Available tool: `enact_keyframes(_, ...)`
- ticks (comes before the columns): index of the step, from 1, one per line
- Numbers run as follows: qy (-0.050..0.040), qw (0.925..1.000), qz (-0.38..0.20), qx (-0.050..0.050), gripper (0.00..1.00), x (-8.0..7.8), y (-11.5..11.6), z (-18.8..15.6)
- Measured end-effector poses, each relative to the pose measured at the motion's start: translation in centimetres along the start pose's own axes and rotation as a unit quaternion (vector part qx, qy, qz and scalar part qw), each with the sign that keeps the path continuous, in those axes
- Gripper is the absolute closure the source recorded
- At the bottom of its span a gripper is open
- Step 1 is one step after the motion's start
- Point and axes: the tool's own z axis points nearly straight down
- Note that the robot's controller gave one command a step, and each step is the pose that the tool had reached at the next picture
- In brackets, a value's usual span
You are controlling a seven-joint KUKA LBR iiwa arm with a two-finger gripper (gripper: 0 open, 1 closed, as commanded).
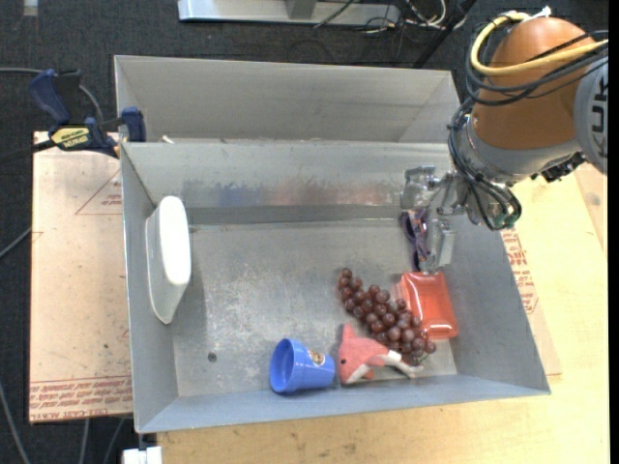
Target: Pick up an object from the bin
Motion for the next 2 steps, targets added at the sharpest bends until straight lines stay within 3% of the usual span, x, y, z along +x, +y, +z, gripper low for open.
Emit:
enact_keyframes(1, -0.0047, 1.0, -0.002, 0.001, 0.0, 1.1, 0.3, 3.5)
enact_keyframes(2, -0.0024, 0.9994, -0.034, 0.0, 0.0, 1.5, -0.4, 8.9)
